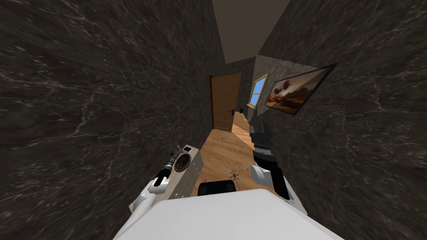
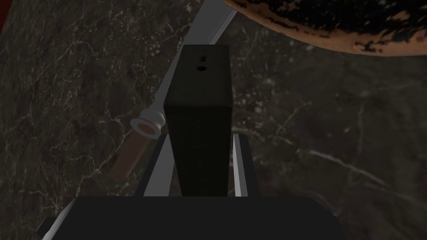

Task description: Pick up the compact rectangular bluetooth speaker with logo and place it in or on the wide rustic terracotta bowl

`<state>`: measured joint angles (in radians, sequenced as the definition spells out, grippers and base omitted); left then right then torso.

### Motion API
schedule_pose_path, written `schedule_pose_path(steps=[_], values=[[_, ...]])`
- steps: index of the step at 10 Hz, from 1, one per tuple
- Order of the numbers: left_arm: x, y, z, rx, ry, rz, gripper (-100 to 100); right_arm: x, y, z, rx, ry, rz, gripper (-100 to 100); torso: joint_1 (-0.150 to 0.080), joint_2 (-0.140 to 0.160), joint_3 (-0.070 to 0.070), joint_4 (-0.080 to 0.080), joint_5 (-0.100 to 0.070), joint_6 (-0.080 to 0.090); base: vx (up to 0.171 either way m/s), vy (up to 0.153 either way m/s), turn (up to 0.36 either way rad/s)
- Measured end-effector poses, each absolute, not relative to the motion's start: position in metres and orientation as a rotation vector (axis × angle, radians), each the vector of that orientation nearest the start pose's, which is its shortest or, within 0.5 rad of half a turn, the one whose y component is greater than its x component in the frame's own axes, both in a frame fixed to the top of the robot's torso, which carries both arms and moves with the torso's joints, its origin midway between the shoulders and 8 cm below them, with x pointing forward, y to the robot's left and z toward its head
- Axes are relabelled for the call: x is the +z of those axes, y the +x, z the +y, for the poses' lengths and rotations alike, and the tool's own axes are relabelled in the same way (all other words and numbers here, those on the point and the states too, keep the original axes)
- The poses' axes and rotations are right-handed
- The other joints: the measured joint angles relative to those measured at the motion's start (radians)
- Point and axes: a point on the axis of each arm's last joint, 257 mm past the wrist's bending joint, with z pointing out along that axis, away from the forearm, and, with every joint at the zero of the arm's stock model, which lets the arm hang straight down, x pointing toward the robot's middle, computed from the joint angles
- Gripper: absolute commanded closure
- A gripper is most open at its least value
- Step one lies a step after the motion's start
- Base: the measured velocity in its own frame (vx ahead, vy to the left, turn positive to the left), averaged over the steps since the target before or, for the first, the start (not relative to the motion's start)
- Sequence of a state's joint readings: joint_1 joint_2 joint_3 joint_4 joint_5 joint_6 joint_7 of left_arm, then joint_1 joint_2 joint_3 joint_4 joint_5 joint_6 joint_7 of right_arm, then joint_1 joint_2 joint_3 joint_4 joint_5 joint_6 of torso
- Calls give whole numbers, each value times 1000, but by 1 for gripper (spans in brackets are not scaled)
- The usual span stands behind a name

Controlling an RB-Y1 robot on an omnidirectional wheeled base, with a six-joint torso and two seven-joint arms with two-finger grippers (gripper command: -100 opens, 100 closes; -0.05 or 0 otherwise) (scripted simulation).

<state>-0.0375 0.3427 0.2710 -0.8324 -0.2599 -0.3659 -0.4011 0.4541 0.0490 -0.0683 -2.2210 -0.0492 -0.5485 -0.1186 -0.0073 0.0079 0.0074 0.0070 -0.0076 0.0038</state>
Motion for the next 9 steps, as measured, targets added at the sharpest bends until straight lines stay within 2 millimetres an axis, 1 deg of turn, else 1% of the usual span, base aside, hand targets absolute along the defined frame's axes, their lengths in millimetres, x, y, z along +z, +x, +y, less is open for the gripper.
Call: schedule_pose_path(steps=[2,3,5,7,8,9], values=[[-402,451,485,-255,-749,1656,100,23,344,-309,1395,730,475,0,0,0,1,1,0,-1,-5,20,-52],[-404,449,482,-254,-720,1665,100,23,344,-309,1395,730,475,0,0,0,0,1,1,1,-13,32,-58],[-399,451,472,-270,-671,1655,100,23,344,-309,1395,730,475,0,-1,0,1,1,0,1,-4,23,-44],[-400,449,463,-277,-617,1662,100,23,344,-309,1395,730,475,0,-1,0,1,2,1,2,-10,22,-34],[-396,450,460,-287,-598,1654,100,23,344,-309,1395,730,475,0,-1,0,1,2,0,1,-14,29,-77],[-399,449,455,-290,-571,1659,100,23,344,-309,1395,730,475,0,-1,0,1,2,1,2,-13,39,-57]])
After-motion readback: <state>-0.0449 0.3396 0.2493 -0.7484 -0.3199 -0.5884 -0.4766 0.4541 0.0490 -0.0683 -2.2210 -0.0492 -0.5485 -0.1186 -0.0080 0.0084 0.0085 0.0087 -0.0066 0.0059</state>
